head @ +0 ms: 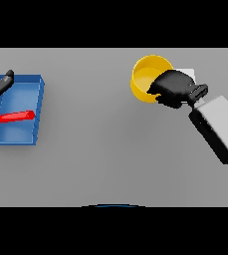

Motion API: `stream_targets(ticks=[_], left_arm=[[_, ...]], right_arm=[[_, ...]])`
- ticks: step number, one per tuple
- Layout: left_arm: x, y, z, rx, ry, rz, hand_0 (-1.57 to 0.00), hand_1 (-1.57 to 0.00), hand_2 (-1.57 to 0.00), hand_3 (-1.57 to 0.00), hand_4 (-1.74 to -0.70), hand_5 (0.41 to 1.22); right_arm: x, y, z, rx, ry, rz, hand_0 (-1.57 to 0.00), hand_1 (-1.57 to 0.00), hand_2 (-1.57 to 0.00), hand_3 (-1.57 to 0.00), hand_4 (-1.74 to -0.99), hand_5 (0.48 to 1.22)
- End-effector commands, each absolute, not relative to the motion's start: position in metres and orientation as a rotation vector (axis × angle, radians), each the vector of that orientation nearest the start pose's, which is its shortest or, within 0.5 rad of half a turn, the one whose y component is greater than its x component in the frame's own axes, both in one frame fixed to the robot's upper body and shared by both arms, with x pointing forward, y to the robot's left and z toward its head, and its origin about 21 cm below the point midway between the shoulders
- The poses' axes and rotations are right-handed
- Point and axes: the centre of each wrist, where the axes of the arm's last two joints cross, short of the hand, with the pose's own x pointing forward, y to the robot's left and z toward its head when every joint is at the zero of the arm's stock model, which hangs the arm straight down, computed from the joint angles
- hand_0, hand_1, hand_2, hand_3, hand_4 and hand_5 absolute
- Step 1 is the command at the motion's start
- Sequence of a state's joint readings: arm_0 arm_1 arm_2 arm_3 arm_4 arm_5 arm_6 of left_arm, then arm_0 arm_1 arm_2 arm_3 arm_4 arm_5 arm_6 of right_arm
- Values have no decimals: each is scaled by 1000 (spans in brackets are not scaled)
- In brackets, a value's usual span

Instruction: Pick up the red beaker and tilt it to pour out 1 green nut into yellow bowl. Pick up the yellow bowl and place it on the metallic measuring scale.

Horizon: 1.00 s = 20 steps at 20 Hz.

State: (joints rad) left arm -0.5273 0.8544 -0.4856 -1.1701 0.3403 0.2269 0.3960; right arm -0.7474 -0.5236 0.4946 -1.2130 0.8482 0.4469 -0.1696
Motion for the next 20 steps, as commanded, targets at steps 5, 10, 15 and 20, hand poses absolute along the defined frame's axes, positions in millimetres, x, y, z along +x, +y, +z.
stream_targets(ticks=[5,10,15,20], left_arm=[[346,348,108,586,-1116,-396,1,1,1,1,-737,730],[349,344,110,597,-1100,-409,1,1,1,1,-722,732],[346,343,103,597,-1099,-400,1,1,1,1,-726,713],[346,344,106,595,-1101,-398,1,1,1,1,-729,714]], right_arm=[[402,-227,122,-717,-1256,1835,-1570,-1571,-1540,-1143,-1741,1221],[417,-247,108,-768,-1199,1762,-1571,-1571,-1519,-1156,-1741,1221],[426,-267,90,-765,-1157,1692,-1571,-1571,-1451,-1295,-1741,1221],[431,-269,79,-705,-1127,1654,-1548,-1571,-1393,-1407,-1741,1221]])
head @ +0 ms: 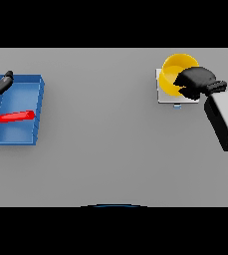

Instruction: Pick up the red beaker and tilt it to pour out 1 green nut into yellow bowl. Pick up the yellow bowl and place it on the metallic measuring scale.

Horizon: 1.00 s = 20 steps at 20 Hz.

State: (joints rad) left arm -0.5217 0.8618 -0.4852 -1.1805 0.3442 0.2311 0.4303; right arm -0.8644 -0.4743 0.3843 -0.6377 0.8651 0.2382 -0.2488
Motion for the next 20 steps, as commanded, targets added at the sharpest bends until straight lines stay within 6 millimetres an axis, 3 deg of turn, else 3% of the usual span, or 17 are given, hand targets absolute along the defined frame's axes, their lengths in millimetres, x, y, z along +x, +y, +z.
stream_targets(ticks=[1,3,5,6,7,9,12,16,20], left_arm=[[345,347,104,596,-1092,-399,1,1,1,1,-729,713],[346,343,107,598,-1097,-402,1,1,1,1,-727,712],[345,344,105,596,-1086,-406,1,1,1,1,-727,715],[345,344,102,591,-1082,-404,1,1,1,1,-729,717],[346,346,102,588,-1086,-401,1,1,1,1,-730,720],[352,343,110,589,-1097,-403,1,1,1,1,-733,728],[353,345,108,586,-1085,-408,1,1,1,1,-727,717],[349,344,102,591,-1087,-404,1,1,1,1,-722,703],[351,344,105,593,-1097,-399,1,1,1,1,-719,696]], right_arm=[[431,-271,79,-690,-1120,1647,-1528,-1571,-1382,-1440,-1741,1221],[434,-268,76,-693,-1100,1644,-1417,-1571,-1363,-1487,-1741,1221],[434,-272,76,-674,-1092,1637,-1397,-1571,-1385,-1363,-1741,1221],[433,-274,75,-670,-1096,1632,-1332,-1459,-1423,-1198,-1741,1221],[433,-275,75,-650,-1102,1629,-1128,-1322,-1330,-1057,-1701,1221],[434,-277,76,-647,-1093,1608,-721,-980,-1042,-833,-1619,1072],[435,-274,77,-648,-1052,1607,-369,-582,-693,-613,-1539,933],[436,-276,75,-644,-1056,1666,-150,-243,-375,-449,-1469,842],[437,-277,74,-650,-1016,1653,-61,-99,-161,-323,-1422,785]])
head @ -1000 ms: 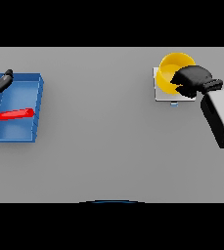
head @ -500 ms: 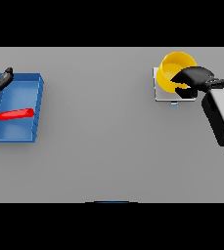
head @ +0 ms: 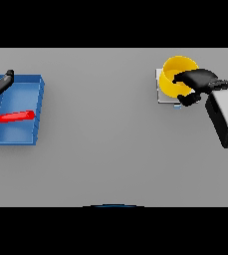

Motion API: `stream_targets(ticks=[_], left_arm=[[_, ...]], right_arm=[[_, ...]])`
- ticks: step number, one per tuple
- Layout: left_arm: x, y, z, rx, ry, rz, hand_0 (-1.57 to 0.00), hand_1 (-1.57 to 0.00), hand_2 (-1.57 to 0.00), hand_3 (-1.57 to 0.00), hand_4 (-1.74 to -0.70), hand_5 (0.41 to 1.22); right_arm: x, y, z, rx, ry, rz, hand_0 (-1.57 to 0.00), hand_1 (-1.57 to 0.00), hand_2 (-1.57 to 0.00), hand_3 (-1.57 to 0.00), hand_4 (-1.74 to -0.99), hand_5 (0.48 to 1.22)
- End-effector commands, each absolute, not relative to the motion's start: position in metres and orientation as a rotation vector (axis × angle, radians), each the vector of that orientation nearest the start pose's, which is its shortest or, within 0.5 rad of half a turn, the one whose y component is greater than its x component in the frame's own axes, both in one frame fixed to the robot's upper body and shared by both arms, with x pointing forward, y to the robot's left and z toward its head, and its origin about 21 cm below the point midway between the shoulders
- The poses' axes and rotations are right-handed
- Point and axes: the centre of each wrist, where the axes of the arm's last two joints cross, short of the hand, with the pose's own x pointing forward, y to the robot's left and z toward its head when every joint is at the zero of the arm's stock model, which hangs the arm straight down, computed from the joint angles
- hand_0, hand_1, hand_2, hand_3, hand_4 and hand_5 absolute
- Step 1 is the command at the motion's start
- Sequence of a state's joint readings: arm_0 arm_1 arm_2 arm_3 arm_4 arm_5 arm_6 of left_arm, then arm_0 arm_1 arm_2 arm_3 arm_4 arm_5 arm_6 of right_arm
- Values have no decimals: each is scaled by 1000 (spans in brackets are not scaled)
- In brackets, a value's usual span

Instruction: Pick up the red beaker and tilt it to pour out 1 green nut into yellow bowl. Pick up the yellow bowl and place it on the metallic measuring scale.

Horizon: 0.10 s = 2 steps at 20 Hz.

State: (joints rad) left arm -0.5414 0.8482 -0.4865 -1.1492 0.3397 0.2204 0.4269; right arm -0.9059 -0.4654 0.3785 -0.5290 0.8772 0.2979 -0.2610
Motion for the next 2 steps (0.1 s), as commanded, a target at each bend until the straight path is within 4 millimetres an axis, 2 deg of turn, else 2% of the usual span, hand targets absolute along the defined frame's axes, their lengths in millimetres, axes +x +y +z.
stream_targets(ticks=[1,2], left_arm=[[350,342,103,585,-1088,-402,1,1,1,1,-720,694],[349,343,102,585,-1093,-401,1,1,1,1,-720,693]], right_arm=[[436,-278,72,-647,-1012,1650,-49,-79,-129,-297,-1412,771],[437,-278,75,-646,-1010,1646,-39,-63,-103,-272,-1410,759]])
